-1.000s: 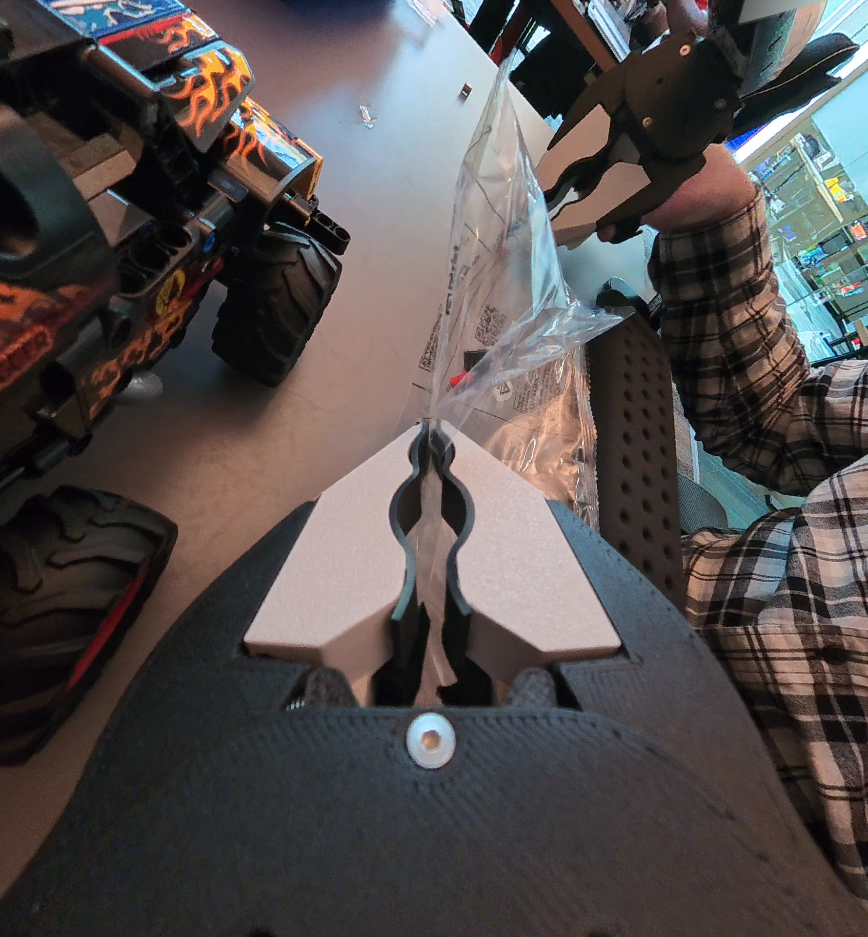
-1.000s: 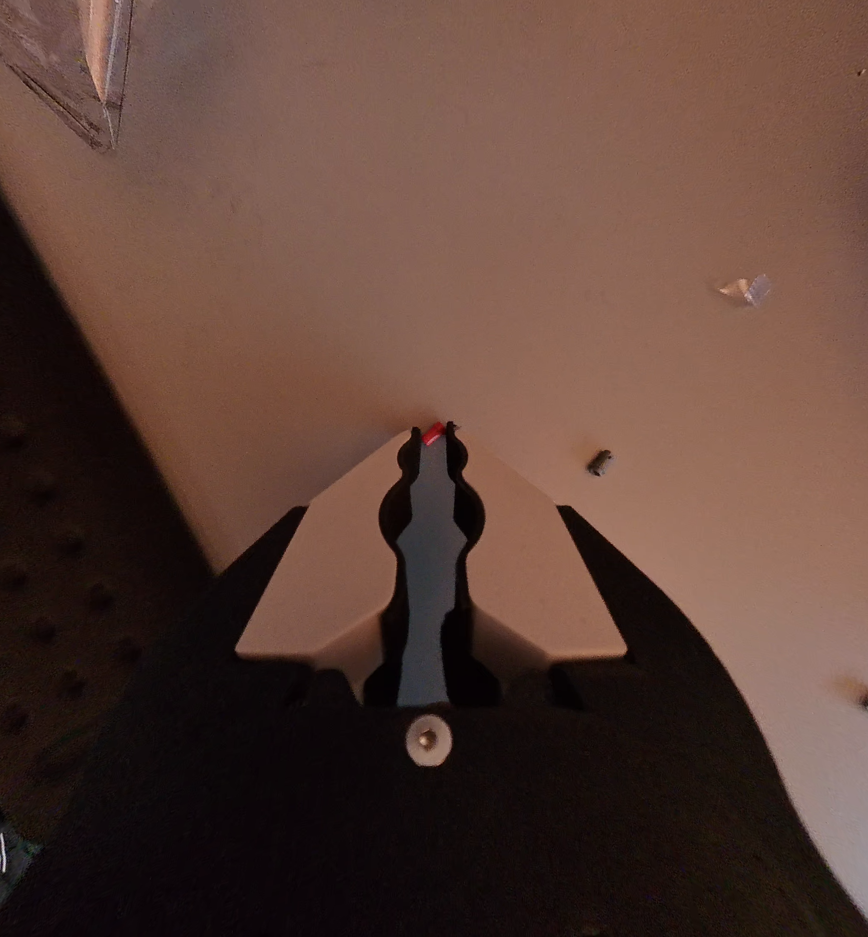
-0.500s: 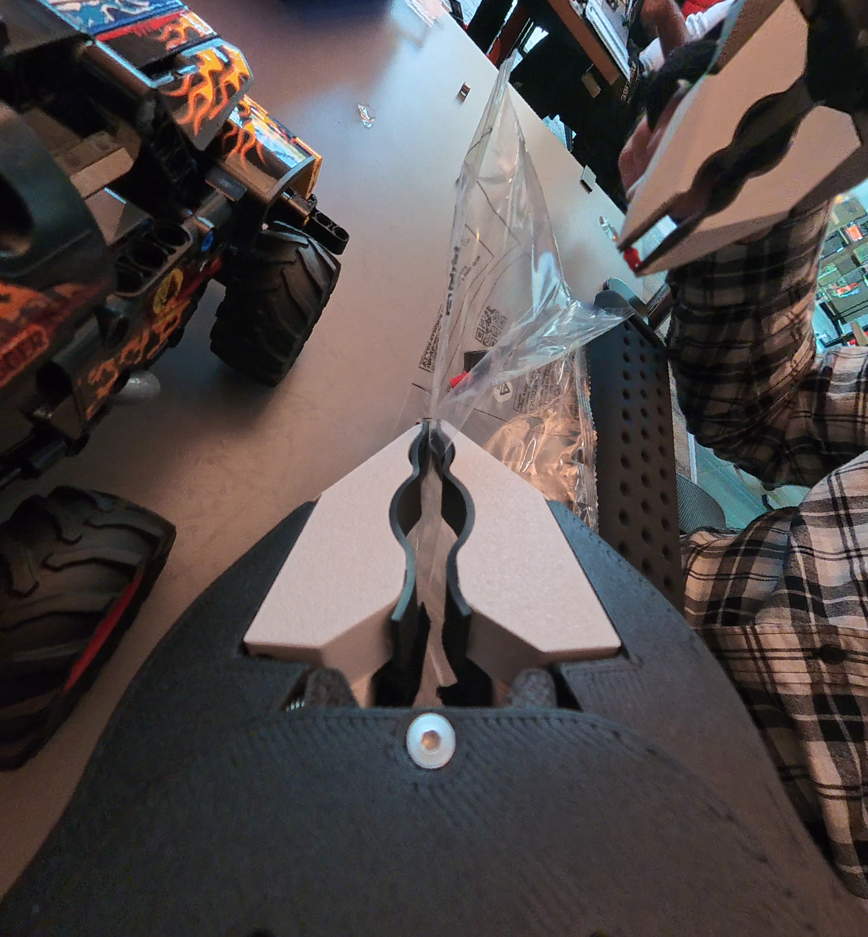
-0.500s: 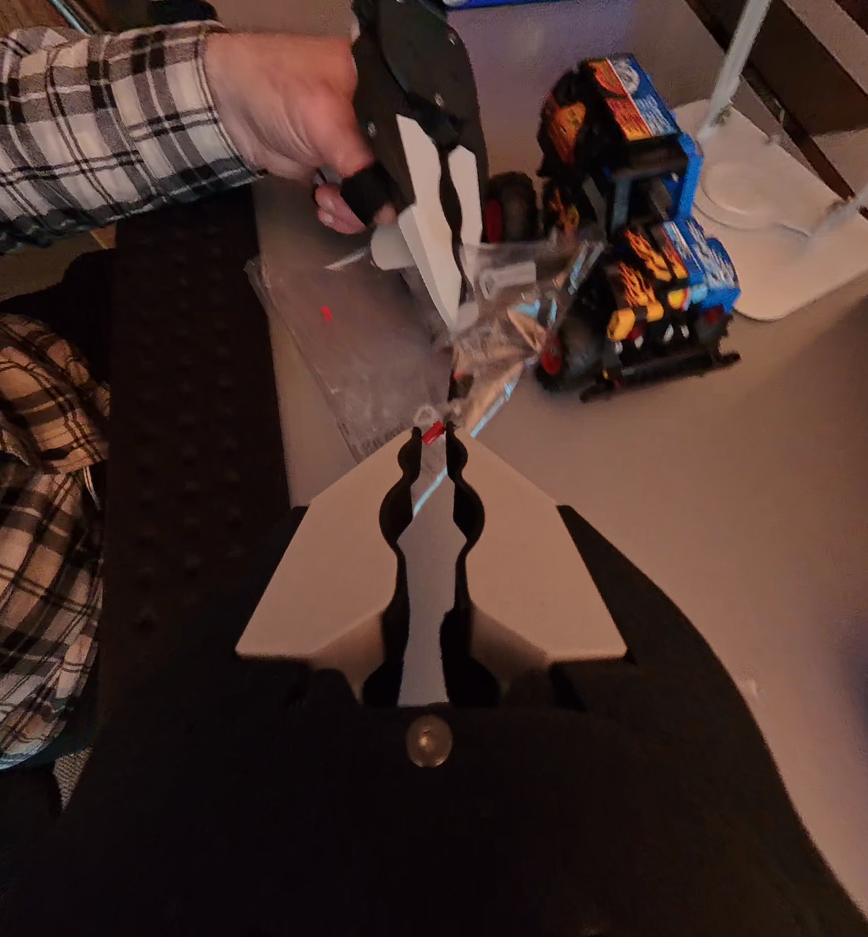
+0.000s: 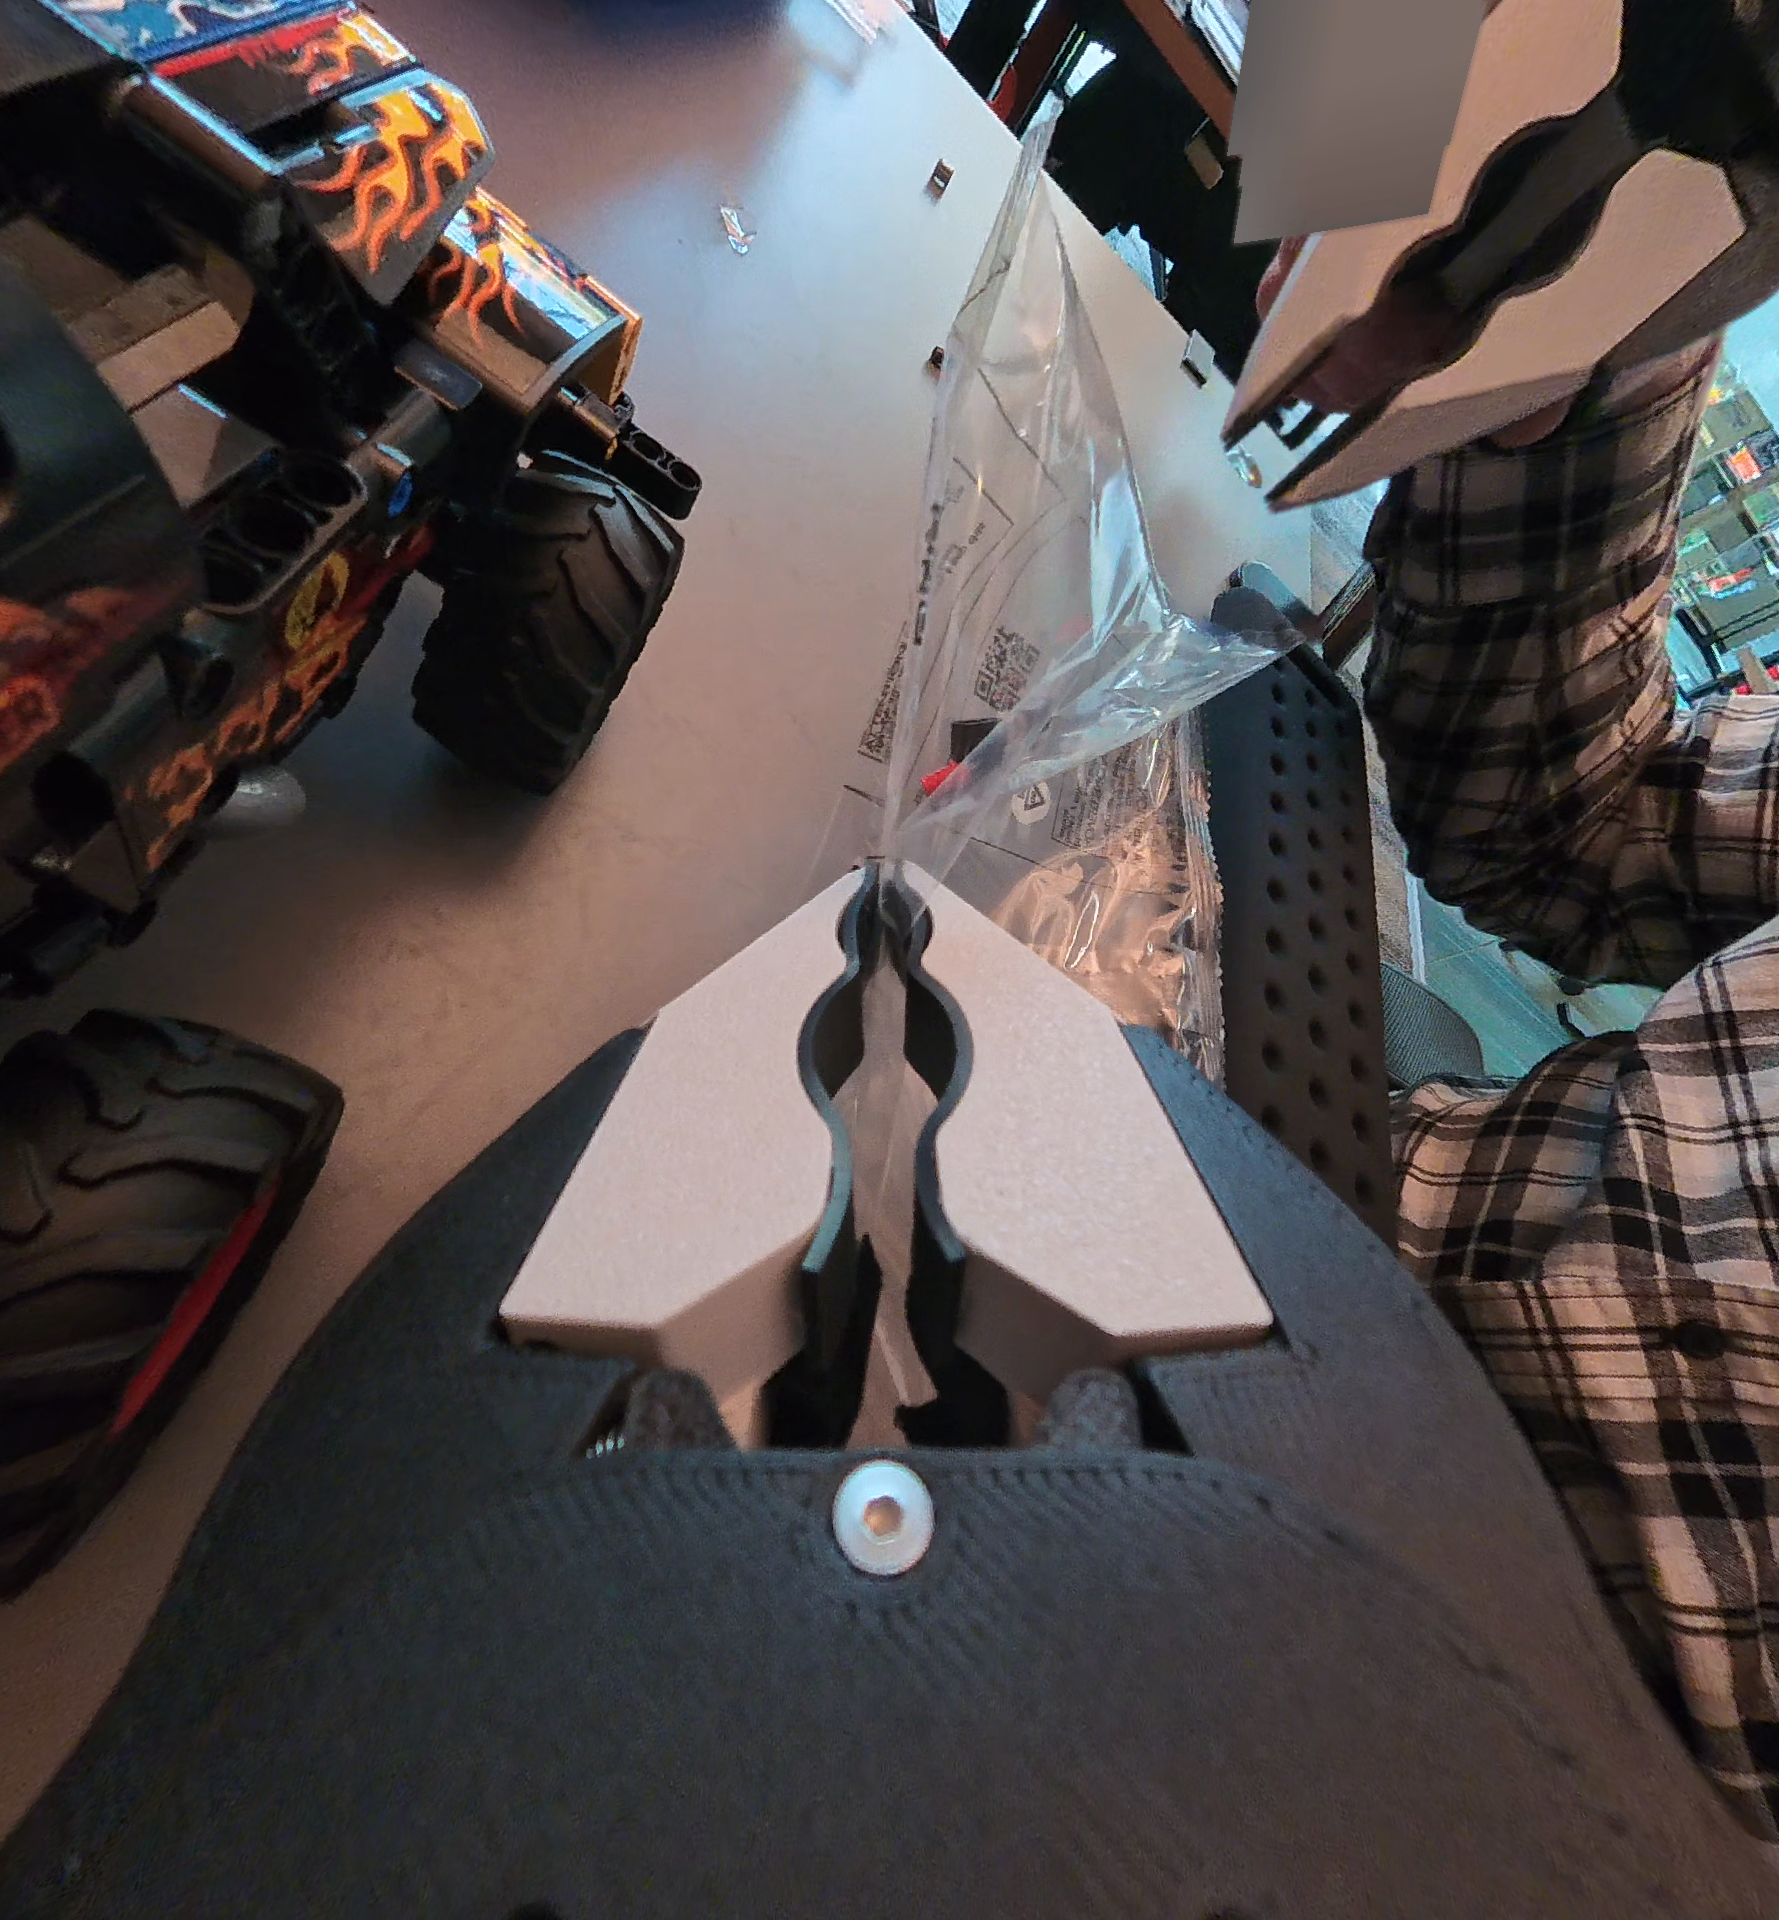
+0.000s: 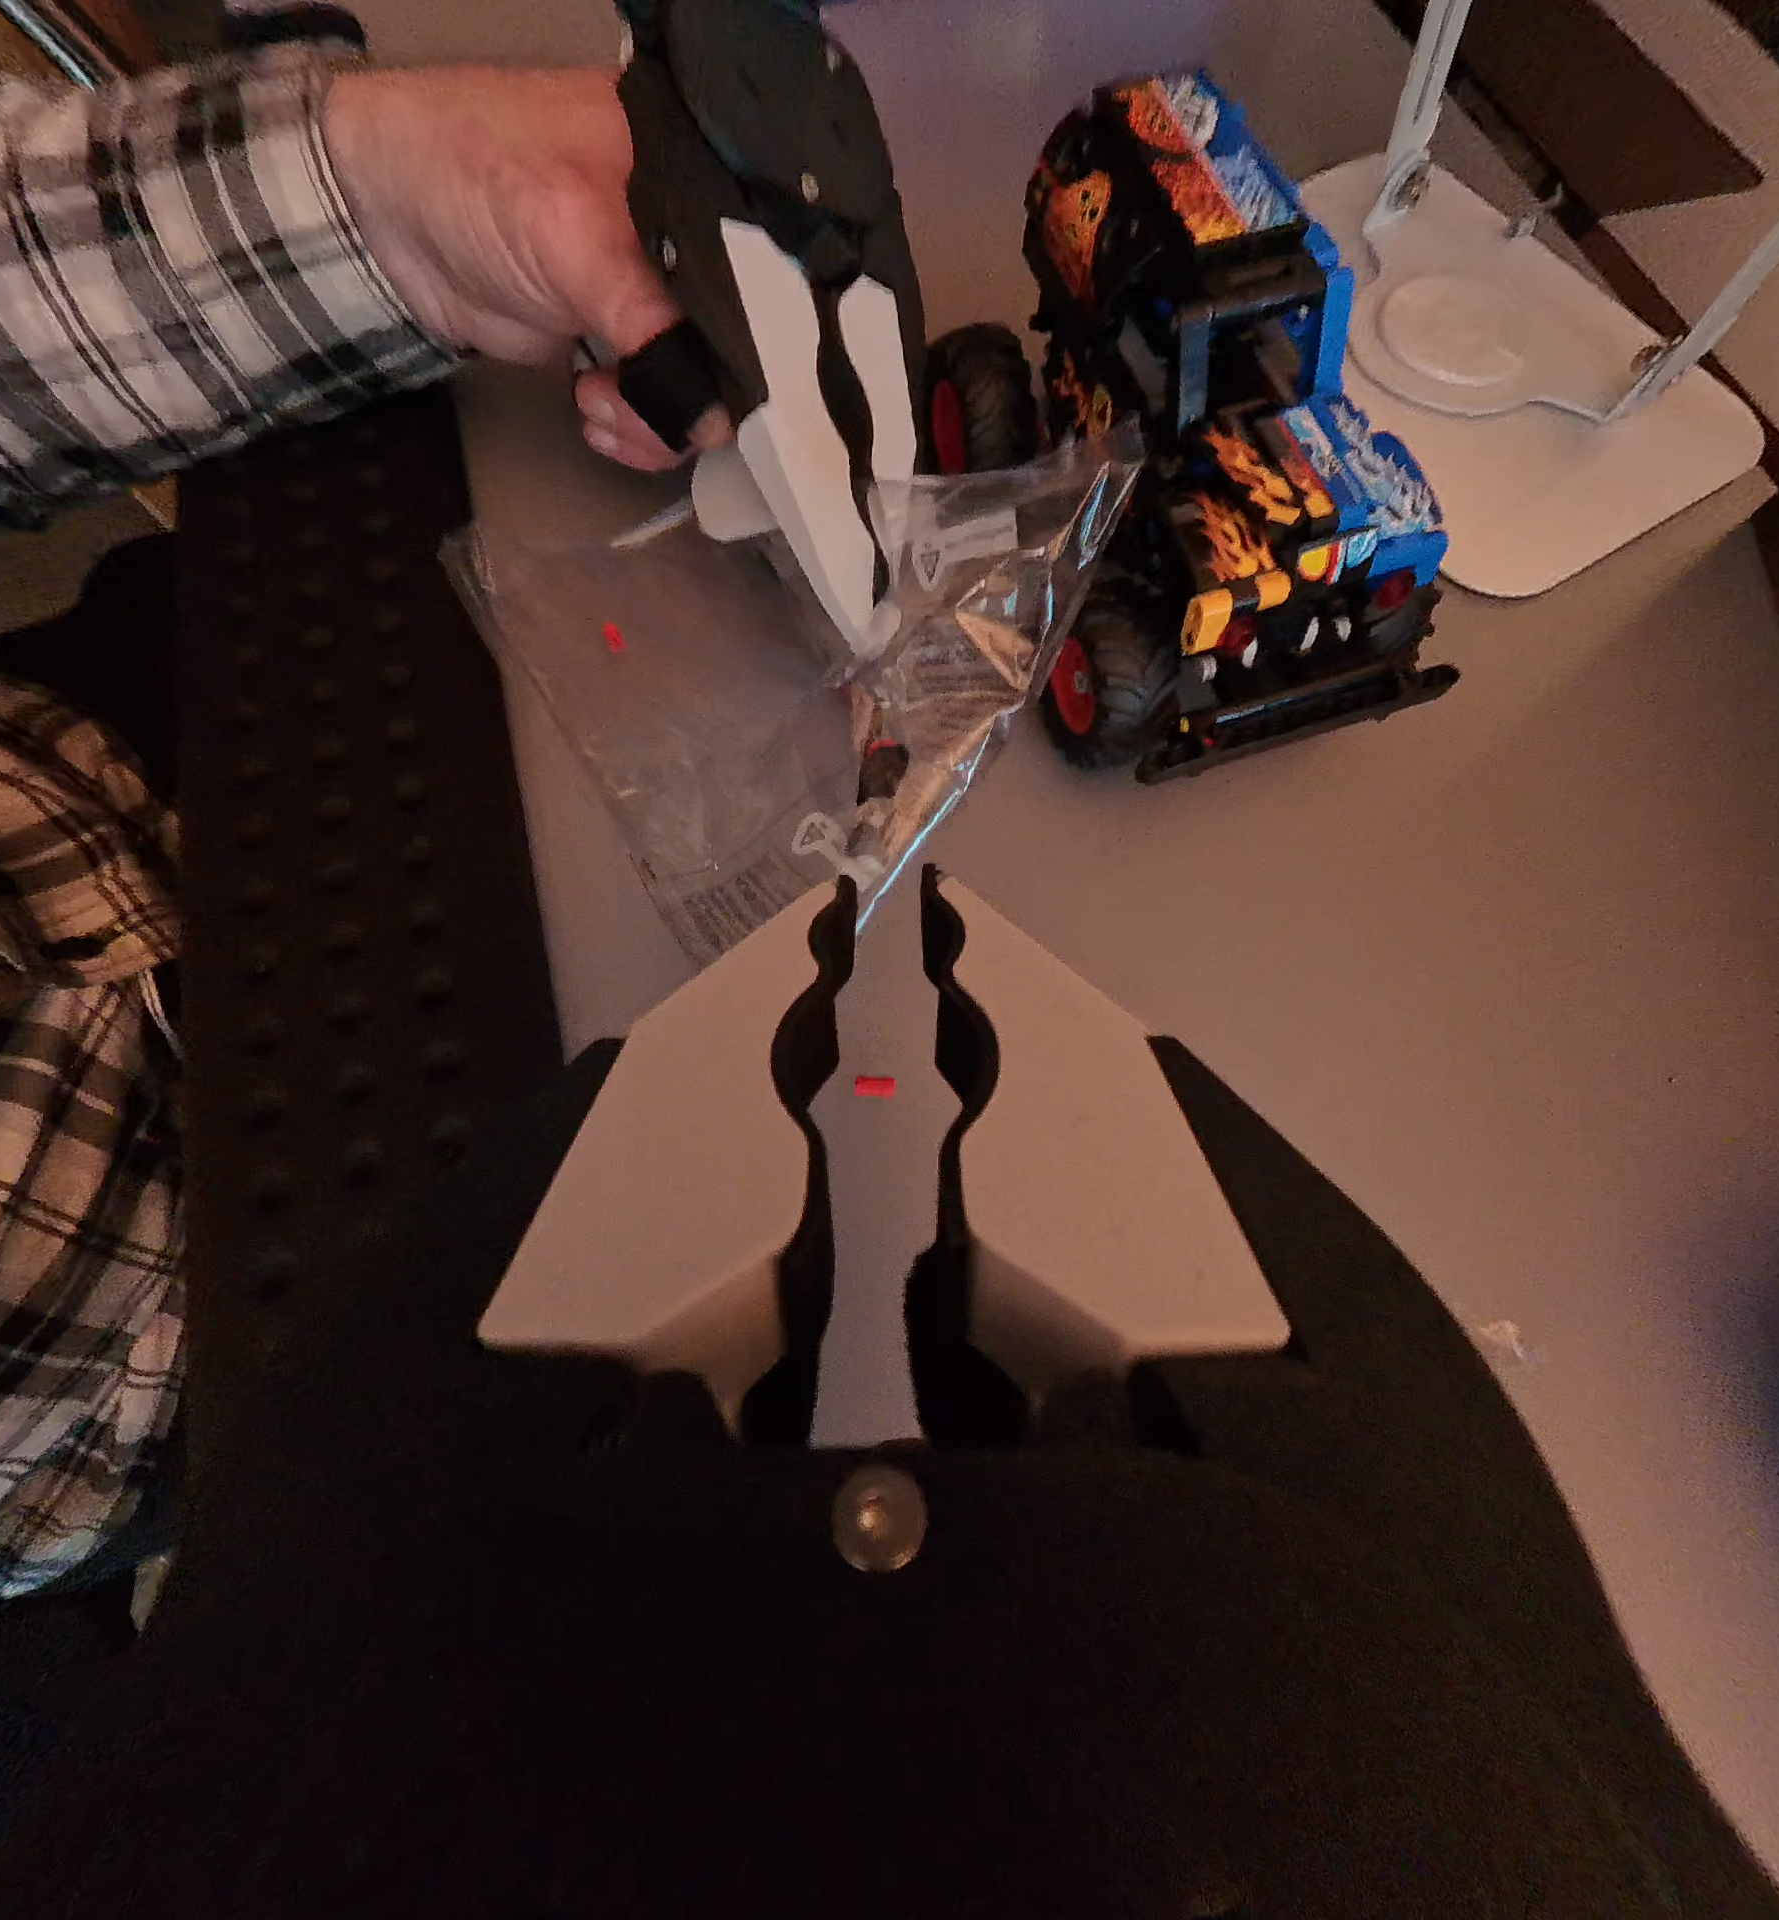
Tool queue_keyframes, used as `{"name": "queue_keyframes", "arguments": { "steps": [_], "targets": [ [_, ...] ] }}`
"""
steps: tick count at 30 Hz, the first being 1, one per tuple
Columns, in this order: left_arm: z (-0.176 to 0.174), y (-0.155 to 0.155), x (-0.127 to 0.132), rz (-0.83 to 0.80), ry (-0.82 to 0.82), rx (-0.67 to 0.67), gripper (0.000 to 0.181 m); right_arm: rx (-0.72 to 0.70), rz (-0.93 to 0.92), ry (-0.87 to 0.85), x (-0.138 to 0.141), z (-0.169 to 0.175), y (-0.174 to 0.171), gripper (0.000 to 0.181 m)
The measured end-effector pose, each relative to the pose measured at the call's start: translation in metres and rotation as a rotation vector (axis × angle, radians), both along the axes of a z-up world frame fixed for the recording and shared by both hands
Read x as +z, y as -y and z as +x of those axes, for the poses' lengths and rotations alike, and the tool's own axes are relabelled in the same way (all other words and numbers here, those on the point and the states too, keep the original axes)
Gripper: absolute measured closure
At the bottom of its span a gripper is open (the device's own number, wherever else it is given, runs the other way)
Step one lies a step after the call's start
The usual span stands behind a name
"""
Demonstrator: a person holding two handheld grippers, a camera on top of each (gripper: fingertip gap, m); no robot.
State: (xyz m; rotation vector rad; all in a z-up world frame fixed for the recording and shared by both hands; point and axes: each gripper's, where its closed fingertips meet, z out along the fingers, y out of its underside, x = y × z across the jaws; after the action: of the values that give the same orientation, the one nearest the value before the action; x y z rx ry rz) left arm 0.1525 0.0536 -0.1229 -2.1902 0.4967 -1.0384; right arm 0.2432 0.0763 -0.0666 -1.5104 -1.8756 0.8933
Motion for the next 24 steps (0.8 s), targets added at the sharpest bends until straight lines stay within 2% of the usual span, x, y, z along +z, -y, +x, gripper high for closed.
{"name": "queue_keyframes", "arguments": {
  "steps": [4, 8, 10, 16, 18, 22, 24],
  "targets": [
    [-0.003, 0.000, -0.001, -0.003, 0.000, 0.010, 0.181, -0.052, 0.033, 0.057, -0.017, 0.011, -0.010, 0.168],
    [-0.005, -0.001, 0.002, 0.004, 0.007, 0.020, 0.181, -0.203, -0.030, 0.138, -0.047, 0.053, -0.042, 0.158],
    [-0.003, 0.000, 0.001, 0.002, 0.003, 0.012, 0.181, -0.253, -0.069, 0.124, -0.055, 0.074, -0.047, 0.156],
    [-0.001, 0.000, -0.001, -0.007, -0.001, 0.005, 0.181, -0.255, -0.193, 0.077, -0.065, 0.102, -0.019, 0.152],
    [-0.002, 0.000, -0.001, -0.008, 0.001, 0.009, 0.181, -0.211, -0.220, 0.047, -0.060, 0.103, -0.002, 0.152],
    [-0.002, 0.000, -0.002, -0.009, -0.003, 0.009, 0.181, -0.117, -0.195, 0.103, -0.065, 0.103, 0.024, 0.151],
    [-0.002, 0.000, -0.003, -0.011, -0.004, 0.008, 0.181, -0.079, -0.200, 0.100, -0.065, 0.096, 0.033, 0.156]
  ]
}}
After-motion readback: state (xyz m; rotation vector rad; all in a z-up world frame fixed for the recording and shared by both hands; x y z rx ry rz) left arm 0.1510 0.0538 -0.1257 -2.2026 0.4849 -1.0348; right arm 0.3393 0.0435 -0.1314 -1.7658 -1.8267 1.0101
